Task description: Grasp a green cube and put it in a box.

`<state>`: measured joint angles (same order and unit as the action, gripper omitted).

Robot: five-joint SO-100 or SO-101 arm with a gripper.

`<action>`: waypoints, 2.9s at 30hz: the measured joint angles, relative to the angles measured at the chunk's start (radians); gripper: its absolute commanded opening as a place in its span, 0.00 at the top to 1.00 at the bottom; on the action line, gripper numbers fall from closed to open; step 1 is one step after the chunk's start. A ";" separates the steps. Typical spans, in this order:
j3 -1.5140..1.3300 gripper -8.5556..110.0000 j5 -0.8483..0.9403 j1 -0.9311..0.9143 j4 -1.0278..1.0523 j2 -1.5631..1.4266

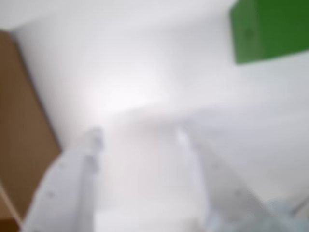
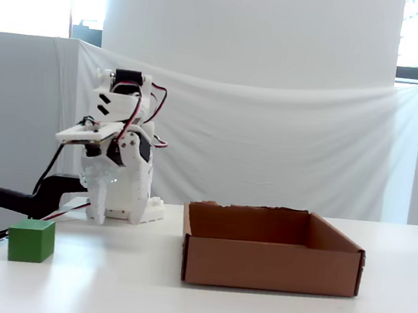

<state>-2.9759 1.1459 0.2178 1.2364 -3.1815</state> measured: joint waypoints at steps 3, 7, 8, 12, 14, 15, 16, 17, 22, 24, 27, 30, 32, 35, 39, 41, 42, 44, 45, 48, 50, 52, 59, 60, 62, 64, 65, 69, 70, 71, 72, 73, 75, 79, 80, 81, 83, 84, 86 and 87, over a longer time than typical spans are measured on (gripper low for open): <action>0.000 0.75 0.000 0.000 0.000 0.000; 0.000 0.75 0.000 0.000 0.000 0.000; 0.000 0.75 0.000 0.000 0.000 0.000; 0.000 0.75 0.000 0.000 0.000 0.000; 0.000 0.75 0.000 0.000 0.000 0.000; 0.000 0.75 0.000 0.000 0.000 0.000; 0.000 0.75 0.000 0.000 0.000 0.000; 0.000 0.75 0.000 0.000 0.000 0.000; 0.000 0.75 0.000 0.000 0.000 0.000; 0.000 0.75 0.000 0.000 0.000 0.000; 0.000 0.75 0.000 0.000 0.000 0.000; 0.000 0.75 0.000 0.000 0.000 0.000; 0.000 0.75 0.000 0.000 0.000 0.000; 0.000 0.75 0.000 0.000 0.000 0.000; 0.000 0.73 0.000 0.003 0.000 0.000; 0.000 0.74 0.000 0.006 0.000 0.000; 0.000 0.74 0.000 0.006 0.000 0.000; 0.000 0.74 0.000 0.006 0.000 0.000; 0.000 0.74 0.000 0.006 0.000 0.000; 0.000 0.76 -0.006 0.006 -0.003 0.005; 0.000 0.76 -0.006 0.014 -0.015 0.034; 0.029 0.76 -0.006 0.015 -0.028 0.097; 0.296 0.72 0.086 -0.058 -0.020 0.365; 0.330 0.71 0.117 -0.077 -0.020 0.396; 0.400 0.70 0.189 -0.126 -0.023 0.459; 0.465 0.70 0.262 -0.170 -0.028 0.520; 0.497 0.69 0.302 -0.192 -0.028 0.554; 0.615 0.69 0.433 -0.282 -0.029 0.693; 0.643 0.69 0.459 -0.299 -0.031 0.729; 0.667 0.69 0.483 -0.316 -0.035 0.762; 0.692 0.69 0.508 -0.333 -0.037 0.795; 0.713 0.69 0.526 -0.347 -0.037 0.824; 0.753 0.69 0.554 -0.370 -0.043 0.879; 0.830 0.68 0.632 -0.419 -0.052 0.986; 0.845 0.68 0.655 -0.434 -0.061 1.014; 0.868 0.68 0.686 -0.465 -0.084 1.068; 0.877 0.68 0.695 -0.474 -0.101 1.092; 0.885 0.68 0.703 -0.482 -0.115 1.112; 0.888 0.68 0.712 -0.489 -0.140 1.150; 0.890 0.68 0.718 -0.494 -0.150 1.167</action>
<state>-2.0862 1.8638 -0.2761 1.0861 -2.0141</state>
